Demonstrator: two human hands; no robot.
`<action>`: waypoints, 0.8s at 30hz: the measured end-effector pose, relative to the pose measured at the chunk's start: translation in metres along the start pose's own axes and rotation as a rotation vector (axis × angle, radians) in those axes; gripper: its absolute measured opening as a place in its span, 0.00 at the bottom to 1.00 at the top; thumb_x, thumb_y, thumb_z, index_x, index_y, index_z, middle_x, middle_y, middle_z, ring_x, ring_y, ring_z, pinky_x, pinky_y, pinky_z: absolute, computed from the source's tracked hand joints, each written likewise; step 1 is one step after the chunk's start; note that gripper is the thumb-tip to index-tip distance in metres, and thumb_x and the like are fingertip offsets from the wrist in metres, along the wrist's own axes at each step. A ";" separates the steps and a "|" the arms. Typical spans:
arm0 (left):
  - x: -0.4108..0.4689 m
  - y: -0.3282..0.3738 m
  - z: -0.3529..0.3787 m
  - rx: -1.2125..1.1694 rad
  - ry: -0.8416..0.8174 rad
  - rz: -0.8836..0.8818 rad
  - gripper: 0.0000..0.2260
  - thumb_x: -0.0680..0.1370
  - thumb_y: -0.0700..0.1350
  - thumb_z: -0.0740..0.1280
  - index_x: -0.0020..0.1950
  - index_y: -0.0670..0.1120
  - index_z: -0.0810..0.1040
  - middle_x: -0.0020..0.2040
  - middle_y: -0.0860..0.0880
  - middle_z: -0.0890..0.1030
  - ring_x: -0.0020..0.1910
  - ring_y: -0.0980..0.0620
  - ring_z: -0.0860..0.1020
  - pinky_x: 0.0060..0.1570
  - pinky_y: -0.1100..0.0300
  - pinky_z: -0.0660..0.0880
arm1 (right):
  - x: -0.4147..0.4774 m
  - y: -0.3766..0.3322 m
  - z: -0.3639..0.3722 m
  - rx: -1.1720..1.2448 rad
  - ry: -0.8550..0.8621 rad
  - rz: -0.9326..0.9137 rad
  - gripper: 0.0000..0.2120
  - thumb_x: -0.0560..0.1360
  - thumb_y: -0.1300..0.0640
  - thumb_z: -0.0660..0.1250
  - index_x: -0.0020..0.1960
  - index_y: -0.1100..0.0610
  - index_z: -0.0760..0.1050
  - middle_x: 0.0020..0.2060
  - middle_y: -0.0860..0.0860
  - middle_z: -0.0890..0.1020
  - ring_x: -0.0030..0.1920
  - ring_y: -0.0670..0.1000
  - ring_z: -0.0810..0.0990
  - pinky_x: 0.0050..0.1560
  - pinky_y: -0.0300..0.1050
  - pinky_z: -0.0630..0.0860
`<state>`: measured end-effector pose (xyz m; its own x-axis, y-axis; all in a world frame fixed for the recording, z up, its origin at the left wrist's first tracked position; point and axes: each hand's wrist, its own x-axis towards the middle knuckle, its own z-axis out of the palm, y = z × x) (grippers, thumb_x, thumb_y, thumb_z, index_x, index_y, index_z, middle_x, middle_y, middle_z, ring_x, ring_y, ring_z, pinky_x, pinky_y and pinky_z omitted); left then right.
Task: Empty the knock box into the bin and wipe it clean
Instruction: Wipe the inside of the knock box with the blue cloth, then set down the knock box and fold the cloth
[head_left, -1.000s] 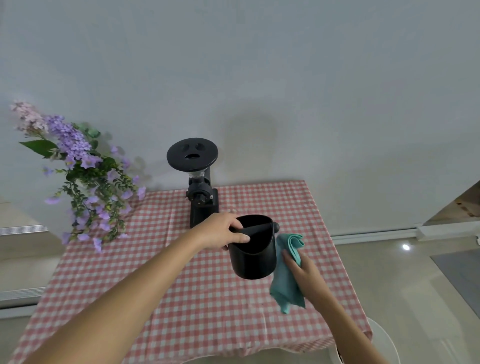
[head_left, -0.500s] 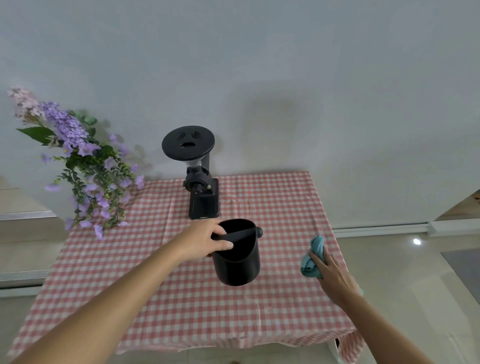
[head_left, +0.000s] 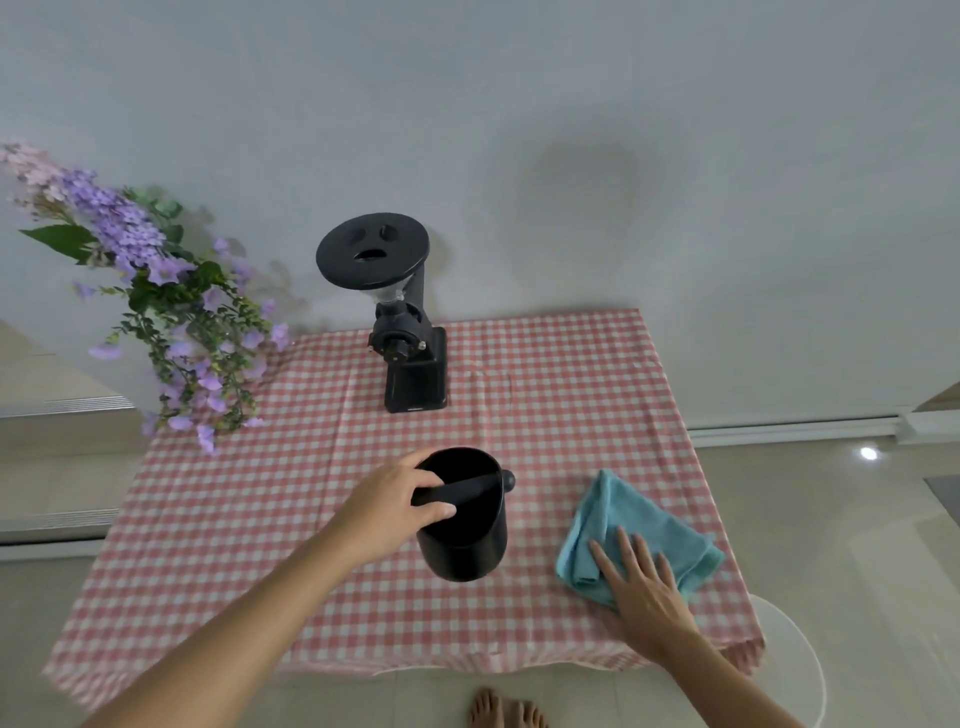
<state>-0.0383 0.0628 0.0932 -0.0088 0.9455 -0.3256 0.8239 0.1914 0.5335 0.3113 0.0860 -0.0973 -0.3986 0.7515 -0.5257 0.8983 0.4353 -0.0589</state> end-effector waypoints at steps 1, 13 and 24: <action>0.000 -0.003 0.003 -0.008 0.016 -0.005 0.13 0.79 0.54 0.71 0.61 0.50 0.85 0.81 0.57 0.63 0.73 0.51 0.71 0.62 0.61 0.66 | -0.002 -0.001 0.001 -0.007 -0.007 -0.013 0.40 0.79 0.36 0.54 0.82 0.47 0.37 0.80 0.58 0.36 0.80 0.64 0.38 0.77 0.67 0.41; 0.043 -0.025 0.059 -0.045 0.051 -0.025 0.15 0.80 0.51 0.71 0.65 0.50 0.82 0.83 0.51 0.58 0.75 0.45 0.70 0.67 0.52 0.71 | -0.031 -0.035 -0.002 0.074 0.058 -0.122 0.39 0.79 0.38 0.54 0.83 0.47 0.39 0.80 0.53 0.33 0.81 0.58 0.36 0.77 0.61 0.34; 0.072 -0.053 0.093 -0.041 0.052 -0.075 0.18 0.80 0.49 0.70 0.69 0.46 0.80 0.83 0.47 0.60 0.76 0.43 0.68 0.72 0.48 0.68 | -0.042 -0.014 0.002 0.336 0.177 0.004 0.36 0.83 0.49 0.54 0.79 0.48 0.32 0.80 0.47 0.39 0.81 0.53 0.38 0.80 0.57 0.39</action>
<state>-0.0298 0.0959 -0.0307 -0.1002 0.9403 -0.3253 0.7957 0.2720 0.5412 0.3157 0.0478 -0.0762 -0.3942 0.8396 -0.3737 0.8987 0.2671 -0.3480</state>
